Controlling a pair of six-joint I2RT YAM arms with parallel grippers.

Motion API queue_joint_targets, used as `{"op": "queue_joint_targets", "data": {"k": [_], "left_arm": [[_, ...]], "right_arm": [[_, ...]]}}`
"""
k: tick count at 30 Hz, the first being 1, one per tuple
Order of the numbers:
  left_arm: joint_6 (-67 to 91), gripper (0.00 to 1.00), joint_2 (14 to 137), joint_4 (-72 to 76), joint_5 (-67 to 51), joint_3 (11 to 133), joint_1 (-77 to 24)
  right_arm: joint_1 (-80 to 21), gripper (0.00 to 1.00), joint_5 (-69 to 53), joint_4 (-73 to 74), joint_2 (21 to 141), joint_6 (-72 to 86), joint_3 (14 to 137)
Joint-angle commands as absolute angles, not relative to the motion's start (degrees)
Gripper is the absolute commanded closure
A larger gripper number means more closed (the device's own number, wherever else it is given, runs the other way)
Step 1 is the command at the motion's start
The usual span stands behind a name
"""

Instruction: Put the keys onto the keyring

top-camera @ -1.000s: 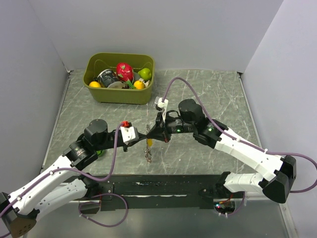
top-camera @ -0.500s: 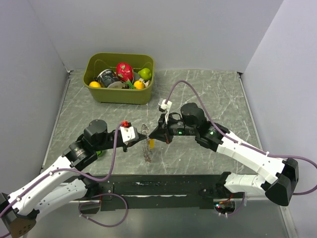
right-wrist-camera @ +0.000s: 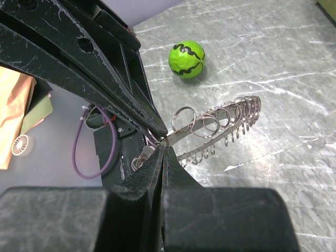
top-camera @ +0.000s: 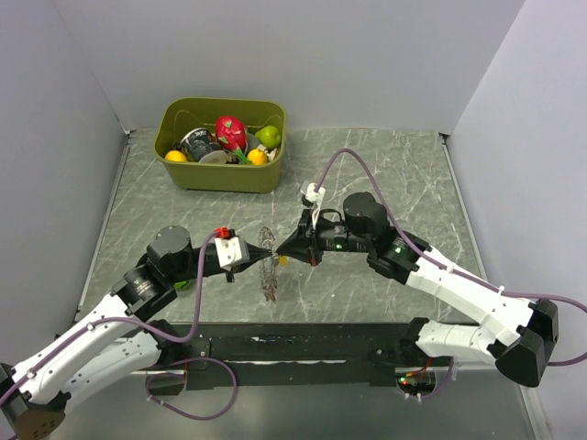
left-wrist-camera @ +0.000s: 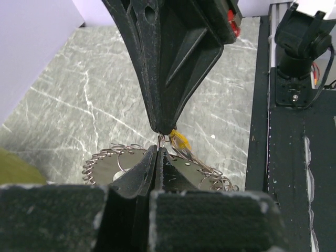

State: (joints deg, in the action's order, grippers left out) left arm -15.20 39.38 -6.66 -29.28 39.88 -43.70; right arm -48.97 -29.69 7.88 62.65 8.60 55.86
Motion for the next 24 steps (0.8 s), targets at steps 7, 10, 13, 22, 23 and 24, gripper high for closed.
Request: {"op": "queue_joint_targets", "data": {"k": [7,10,13,22,23,24], "left_arm": [[-14.1,0.99,36.9,3.3,-33.7,40.3,-43.9],[-14.3,0.99,37.0,3.3,-33.8,40.3,-43.9],[-14.4,0.99,37.2,3.4,-34.2,40.3,-43.9],[-14.9,0.99,37.6,3.8,-36.2,40.4,-43.9],[-14.9,0.99,37.7,3.9,-36.6,40.5,-43.9],[-15.0,0.99,37.8,4.0,-36.9,40.6,-43.9]], "right_arm": [[-48.0,0.54,-27.1,7.7,57.6,7.9,54.8],[-47.9,0.36,-25.9,7.6,55.6,7.7,54.9],[-47.7,0.24,-25.1,7.7,53.7,6.9,55.1],[-47.3,0.17,-28.0,7.9,51.2,4.7,56.5],[-47.3,0.23,-28.9,7.7,51.2,4.5,56.5],[-47.4,0.25,-29.7,7.6,51.2,4.3,56.8]]}}
